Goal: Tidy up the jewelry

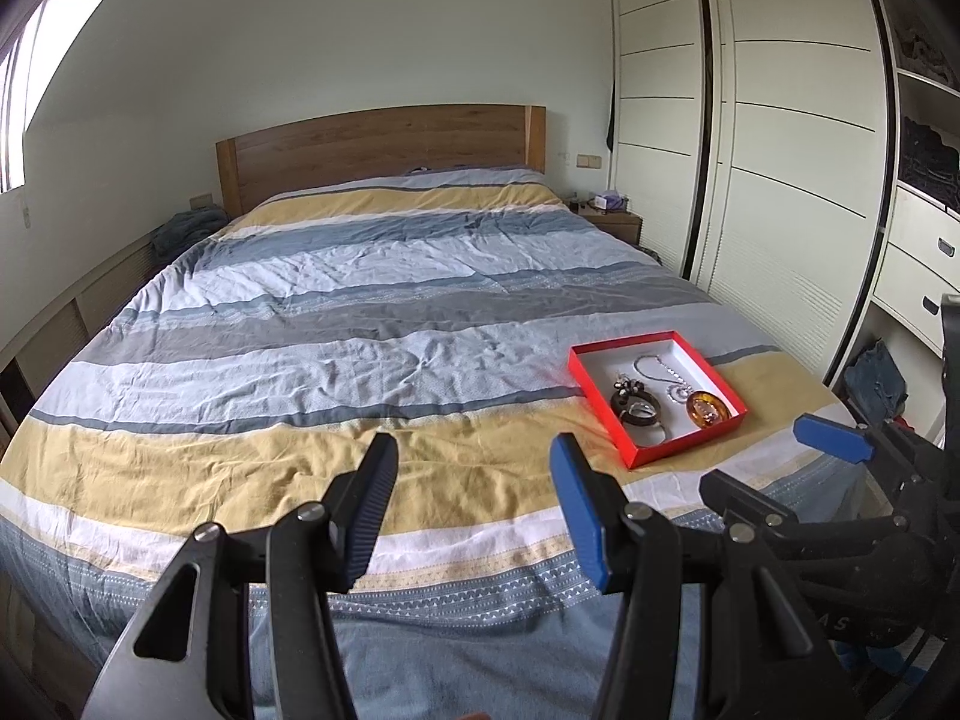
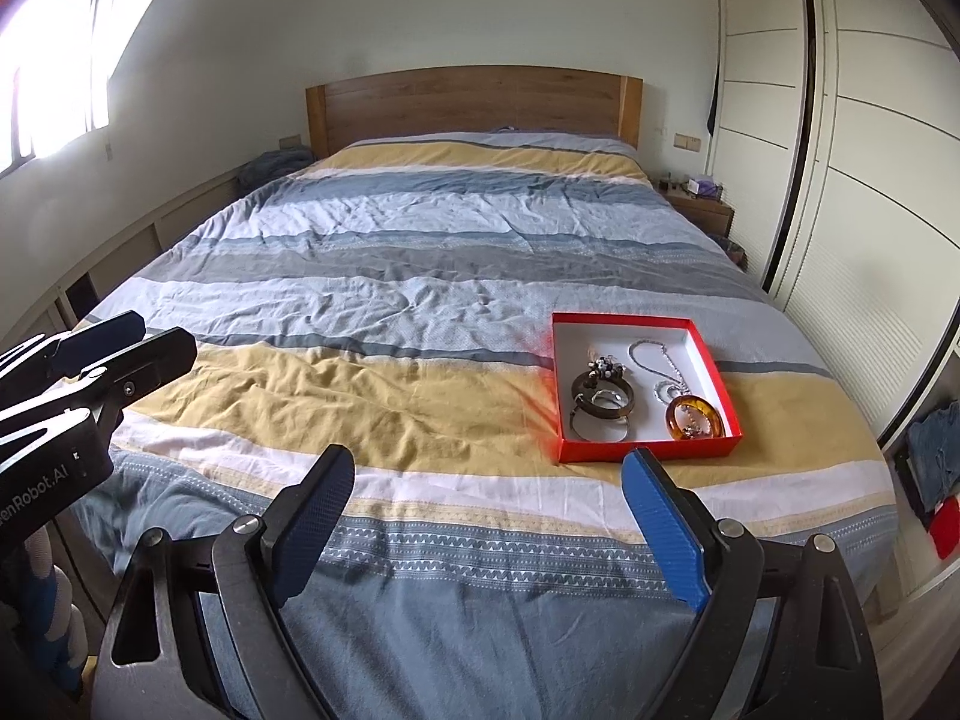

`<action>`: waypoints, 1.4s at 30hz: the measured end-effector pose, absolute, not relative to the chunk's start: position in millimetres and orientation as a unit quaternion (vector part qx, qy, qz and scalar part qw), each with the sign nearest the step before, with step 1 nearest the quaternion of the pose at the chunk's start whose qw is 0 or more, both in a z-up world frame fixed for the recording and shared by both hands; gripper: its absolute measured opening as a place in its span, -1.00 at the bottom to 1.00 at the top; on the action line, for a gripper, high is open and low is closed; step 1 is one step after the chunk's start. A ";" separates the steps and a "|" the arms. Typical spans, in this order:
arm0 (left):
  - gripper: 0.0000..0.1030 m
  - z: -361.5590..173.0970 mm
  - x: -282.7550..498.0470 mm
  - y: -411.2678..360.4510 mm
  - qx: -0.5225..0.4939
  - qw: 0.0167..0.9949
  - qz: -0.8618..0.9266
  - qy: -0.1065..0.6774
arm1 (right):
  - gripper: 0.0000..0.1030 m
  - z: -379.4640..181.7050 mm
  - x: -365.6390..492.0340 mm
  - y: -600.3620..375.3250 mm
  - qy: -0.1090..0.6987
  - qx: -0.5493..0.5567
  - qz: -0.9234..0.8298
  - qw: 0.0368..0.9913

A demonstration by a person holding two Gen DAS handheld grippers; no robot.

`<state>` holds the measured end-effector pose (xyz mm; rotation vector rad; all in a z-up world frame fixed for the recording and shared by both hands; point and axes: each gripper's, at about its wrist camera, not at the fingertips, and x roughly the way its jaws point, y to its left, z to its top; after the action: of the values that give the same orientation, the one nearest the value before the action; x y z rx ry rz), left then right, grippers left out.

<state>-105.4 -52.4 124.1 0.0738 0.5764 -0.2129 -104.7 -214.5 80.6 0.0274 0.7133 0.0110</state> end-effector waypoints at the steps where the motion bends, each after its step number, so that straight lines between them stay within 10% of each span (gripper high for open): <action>1: -0.01 124.2 -106.8 -51.5 0.035 0.953 -0.104 0.284 | 0.75 80.9 -106.2 -214.1 0.348 0.014 0.006 0.937; 42: -0.01 97.1 -91.3 -36.2 0.025 0.944 -0.097 0.315 | 0.75 50.6 -91.2 -202.4 0.389 -0.001 0.001 0.921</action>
<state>-91.3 -36.2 97.1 0.0509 0.6418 -0.1978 -91.2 -202.4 50.6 -0.0013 0.7987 0.0015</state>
